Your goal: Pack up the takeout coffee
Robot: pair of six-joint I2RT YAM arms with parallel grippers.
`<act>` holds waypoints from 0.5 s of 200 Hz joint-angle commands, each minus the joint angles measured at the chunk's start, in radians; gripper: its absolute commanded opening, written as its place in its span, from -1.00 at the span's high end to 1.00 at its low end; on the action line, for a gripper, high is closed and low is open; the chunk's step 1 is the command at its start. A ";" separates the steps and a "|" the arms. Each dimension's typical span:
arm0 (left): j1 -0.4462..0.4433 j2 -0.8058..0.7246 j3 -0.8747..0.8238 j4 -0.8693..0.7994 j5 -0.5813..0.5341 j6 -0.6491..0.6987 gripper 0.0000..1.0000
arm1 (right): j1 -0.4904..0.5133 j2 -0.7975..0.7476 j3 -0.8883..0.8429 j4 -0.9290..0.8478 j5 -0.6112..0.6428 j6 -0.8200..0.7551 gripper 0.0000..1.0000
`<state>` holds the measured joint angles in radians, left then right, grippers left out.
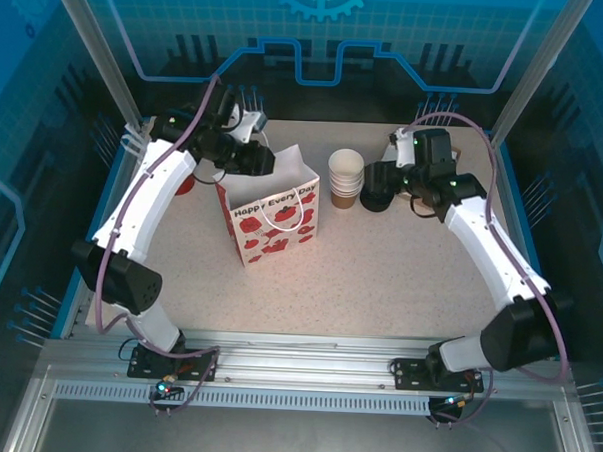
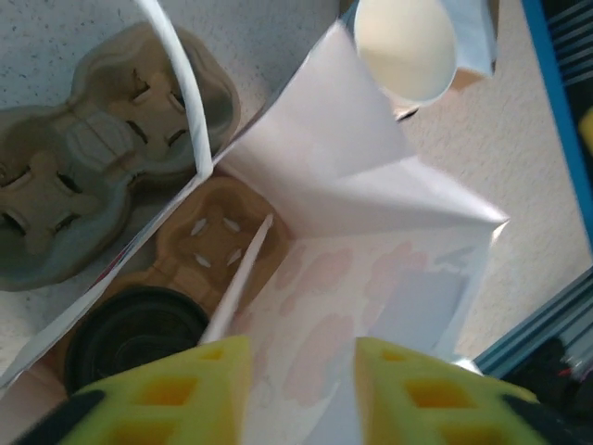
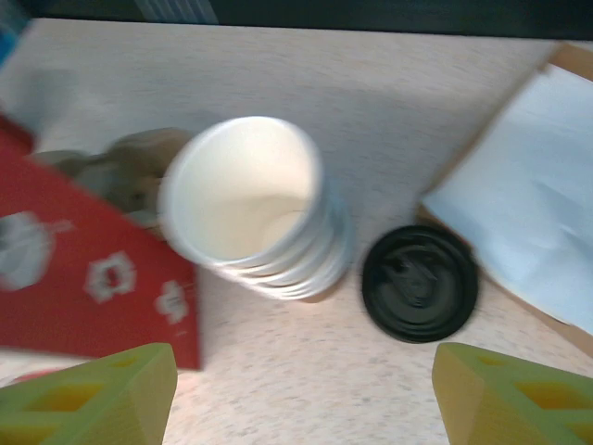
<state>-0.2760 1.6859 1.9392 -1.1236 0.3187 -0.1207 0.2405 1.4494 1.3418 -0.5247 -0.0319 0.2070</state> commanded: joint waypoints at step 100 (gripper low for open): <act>0.000 -0.315 -0.160 0.327 0.075 -0.075 -0.12 | -0.208 0.744 0.563 -0.249 0.356 0.026 -0.50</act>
<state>-0.2760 1.4082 1.8141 -0.8642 0.3538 -0.1680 0.0380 2.0953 1.7847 -0.6693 0.2672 0.2283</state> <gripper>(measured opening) 0.560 0.750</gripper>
